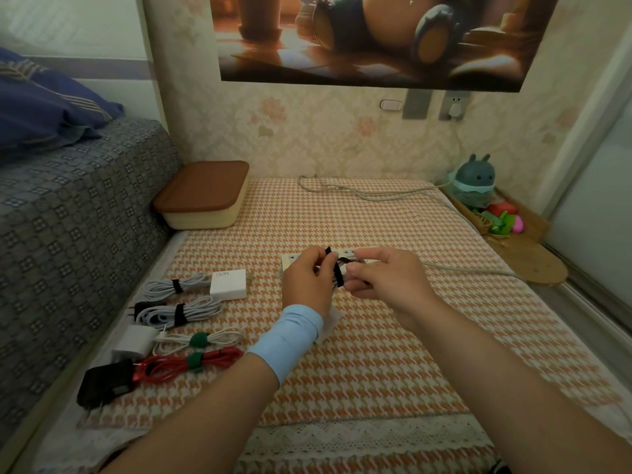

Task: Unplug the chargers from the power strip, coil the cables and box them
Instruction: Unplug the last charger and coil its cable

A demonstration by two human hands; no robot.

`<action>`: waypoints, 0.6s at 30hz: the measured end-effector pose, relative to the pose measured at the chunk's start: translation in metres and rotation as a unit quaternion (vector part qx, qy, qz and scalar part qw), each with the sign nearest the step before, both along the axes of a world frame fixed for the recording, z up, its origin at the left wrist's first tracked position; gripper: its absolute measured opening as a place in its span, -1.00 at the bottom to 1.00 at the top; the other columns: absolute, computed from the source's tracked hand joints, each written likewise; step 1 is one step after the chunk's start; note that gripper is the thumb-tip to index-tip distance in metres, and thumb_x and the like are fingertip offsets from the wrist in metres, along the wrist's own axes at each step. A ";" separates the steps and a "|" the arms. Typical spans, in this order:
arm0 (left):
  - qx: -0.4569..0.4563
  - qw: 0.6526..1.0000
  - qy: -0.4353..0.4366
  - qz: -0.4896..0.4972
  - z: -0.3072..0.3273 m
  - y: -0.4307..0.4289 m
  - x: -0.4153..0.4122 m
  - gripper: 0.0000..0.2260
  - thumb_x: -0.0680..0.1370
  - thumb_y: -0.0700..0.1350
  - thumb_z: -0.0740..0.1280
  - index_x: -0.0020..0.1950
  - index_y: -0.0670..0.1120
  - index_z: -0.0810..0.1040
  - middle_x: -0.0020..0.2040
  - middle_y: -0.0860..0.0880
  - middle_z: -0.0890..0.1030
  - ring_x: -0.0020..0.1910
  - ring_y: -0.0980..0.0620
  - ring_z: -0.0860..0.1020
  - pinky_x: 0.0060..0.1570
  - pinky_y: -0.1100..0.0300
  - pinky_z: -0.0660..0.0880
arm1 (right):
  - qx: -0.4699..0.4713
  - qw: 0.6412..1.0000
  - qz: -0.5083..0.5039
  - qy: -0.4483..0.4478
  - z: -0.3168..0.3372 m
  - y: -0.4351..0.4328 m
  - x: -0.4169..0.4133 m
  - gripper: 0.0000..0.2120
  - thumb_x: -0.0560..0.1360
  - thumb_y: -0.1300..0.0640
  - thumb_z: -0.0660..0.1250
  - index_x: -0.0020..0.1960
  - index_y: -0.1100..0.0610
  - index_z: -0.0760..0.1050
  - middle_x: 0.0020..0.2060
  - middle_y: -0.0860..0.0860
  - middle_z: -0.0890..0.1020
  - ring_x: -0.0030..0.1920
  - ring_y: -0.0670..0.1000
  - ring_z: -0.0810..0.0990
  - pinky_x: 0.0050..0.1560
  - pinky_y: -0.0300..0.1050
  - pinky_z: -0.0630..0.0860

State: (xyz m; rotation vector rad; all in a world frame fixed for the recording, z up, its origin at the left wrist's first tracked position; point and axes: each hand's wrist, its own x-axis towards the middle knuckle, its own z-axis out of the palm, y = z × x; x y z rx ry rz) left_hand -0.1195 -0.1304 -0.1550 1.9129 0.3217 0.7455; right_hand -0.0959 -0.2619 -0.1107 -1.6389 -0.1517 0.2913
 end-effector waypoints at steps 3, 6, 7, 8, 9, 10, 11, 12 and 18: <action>0.069 0.997 -0.040 0.010 -0.004 -0.001 0.001 -0.76 0.60 -0.11 0.32 -0.26 -0.13 0.52 -0.32 0.02 0.48 -0.30 0.08 0.46 -0.26 0.21 0.41 | 0.018 0.997 -0.049 0.058 0.002 -0.001 0.001 -0.88 0.51 0.22 0.49 -0.05 0.29 0.64 -0.28 0.15 0.70 -0.42 0.01 0.64 -0.33 -0.11 0.65; 0.104 0.993 -0.062 0.015 -0.005 -0.004 0.002 -0.85 0.59 -0.14 0.33 -0.16 -0.10 0.63 -0.31 0.12 0.41 -0.30 0.23 0.41 -0.24 0.42 0.31 | 0.030 0.991 -0.027 0.125 0.001 0.001 0.000 -0.83 0.51 0.21 0.49 -0.02 0.33 0.62 -0.32 0.11 0.67 -0.47 0.00 0.60 -0.39 -0.11 0.62; 0.104 0.993 -0.058 0.014 -0.006 -0.005 0.003 -0.85 0.59 -0.14 0.33 -0.13 -0.10 0.65 -0.31 0.13 0.41 -0.30 0.24 0.41 -0.24 0.44 0.30 | 0.043 0.987 -0.006 0.154 0.000 0.002 0.000 -0.84 0.52 0.22 0.47 0.00 0.32 0.61 -0.33 0.10 0.65 -0.48 -0.02 0.59 -0.40 -0.12 0.63; 0.097 0.994 -0.051 0.013 -0.007 -0.006 0.004 -0.85 0.59 -0.13 0.33 -0.13 -0.10 0.66 -0.31 0.11 0.42 -0.31 0.24 0.41 -0.26 0.43 0.30 | 0.059 0.982 0.008 0.179 0.000 0.003 -0.001 -0.87 0.54 0.23 0.45 0.01 0.31 0.61 -0.34 0.08 0.65 -0.49 -0.05 0.58 -0.40 -0.13 0.63; 0.085 0.995 -0.042 0.016 -0.007 -0.007 0.004 -0.84 0.58 -0.12 0.34 -0.15 -0.10 0.66 -0.32 0.08 0.44 -0.31 0.23 0.41 -0.27 0.40 0.29 | 0.073 0.977 0.015 0.199 0.001 0.004 0.000 -0.90 0.55 0.24 0.43 0.01 0.28 0.60 -0.34 0.07 0.64 -0.50 -0.07 0.58 -0.39 -0.13 0.64; 0.065 0.997 -0.033 0.021 -0.007 -0.008 0.005 -0.83 0.58 -0.12 0.34 -0.18 -0.10 0.65 -0.31 0.04 0.47 -0.32 0.21 0.42 -0.29 0.37 0.29 | 0.081 0.974 0.018 0.212 0.001 0.004 0.000 -0.92 0.55 0.24 0.42 0.00 0.26 0.60 -0.35 0.06 0.65 -0.51 -0.08 0.57 -0.38 -0.13 0.65; 0.035 0.999 -0.021 0.027 -0.007 -0.009 0.005 -0.82 0.58 -0.11 0.35 -0.20 -0.10 0.65 -0.31 0.03 0.50 -0.33 0.21 0.43 -0.31 0.36 0.30 | 0.078 0.973 0.023 0.218 0.000 0.003 0.001 -0.93 0.56 0.23 0.42 -0.01 0.24 0.60 -0.36 0.05 0.65 -0.51 -0.09 0.56 -0.38 -0.13 0.65; -0.002 1.000 -0.006 0.029 -0.005 -0.009 0.005 -0.80 0.57 -0.10 0.35 -0.22 -0.09 0.64 -0.33 0.03 0.52 -0.35 0.20 0.43 -0.34 0.38 0.31 | 0.063 0.974 0.032 0.215 0.000 0.002 0.001 -0.94 0.56 0.22 0.42 -0.01 0.23 0.60 -0.36 0.05 0.66 -0.52 -0.09 0.54 -0.37 -0.13 0.65; -0.147 0.985 0.072 0.048 0.005 0.003 0.004 -0.71 0.55 -0.04 0.35 -0.34 -0.12 0.61 -0.38 -0.11 0.54 -0.38 -0.01 0.41 -0.35 0.19 0.35 | 0.029 0.988 0.054 0.144 -0.011 0.014 -0.005 -0.90 0.56 0.26 0.42 0.03 0.29 0.63 -0.26 0.11 0.71 -0.52 -0.05 0.53 -0.34 -0.10 0.64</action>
